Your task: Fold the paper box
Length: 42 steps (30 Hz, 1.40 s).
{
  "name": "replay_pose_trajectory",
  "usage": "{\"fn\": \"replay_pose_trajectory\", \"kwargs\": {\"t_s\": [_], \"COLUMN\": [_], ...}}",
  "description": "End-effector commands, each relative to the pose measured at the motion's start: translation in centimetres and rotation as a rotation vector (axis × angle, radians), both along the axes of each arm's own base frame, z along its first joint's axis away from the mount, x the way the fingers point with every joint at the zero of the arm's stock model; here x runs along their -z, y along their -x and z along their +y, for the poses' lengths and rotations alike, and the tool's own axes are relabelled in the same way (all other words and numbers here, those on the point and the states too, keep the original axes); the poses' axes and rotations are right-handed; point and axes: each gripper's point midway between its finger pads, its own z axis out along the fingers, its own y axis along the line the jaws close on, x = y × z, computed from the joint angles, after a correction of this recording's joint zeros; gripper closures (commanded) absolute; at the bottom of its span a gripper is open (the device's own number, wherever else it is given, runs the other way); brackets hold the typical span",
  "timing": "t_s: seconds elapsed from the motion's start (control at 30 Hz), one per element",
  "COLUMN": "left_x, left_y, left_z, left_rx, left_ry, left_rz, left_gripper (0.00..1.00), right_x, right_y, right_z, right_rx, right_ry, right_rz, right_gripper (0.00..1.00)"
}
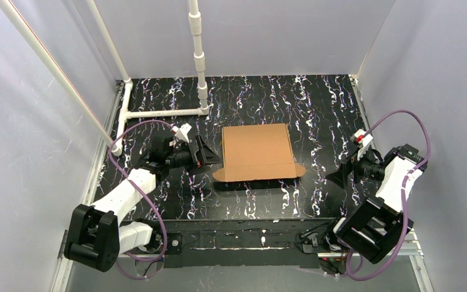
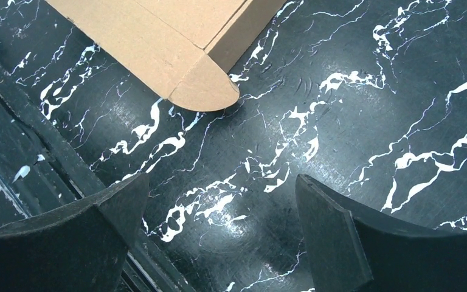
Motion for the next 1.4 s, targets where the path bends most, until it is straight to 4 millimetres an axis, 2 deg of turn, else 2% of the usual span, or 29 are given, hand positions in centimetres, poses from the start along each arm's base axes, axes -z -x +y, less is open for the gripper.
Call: {"fn": "replay_pose_trajectory", "kwargs": {"t_s": [0.0, 0.37, 1.37], "left_x": [-0.17, 0.42, 0.54], "left_y": [0.71, 0.72, 0.64], "left_z": [-0.14, -0.10, 0.03], "left_rx": [0.037, 0.038, 0.047], "left_ry": [0.022, 0.016, 0.005], "left_rz": [0.014, 0.030, 0.011], "left_gripper": [0.02, 0.02, 0.02], "right_x": [-1.33, -1.58, -2.18], "right_y": [-0.18, -0.19, -0.17], "right_z": [0.17, 0.53, 1.09], "right_rx": [-0.002, -0.005, -0.011], "right_ry": [-0.005, -0.020, -0.047], "right_rz": [-0.052, -0.075, -0.105], "right_gripper": [0.02, 0.02, 0.02]}}
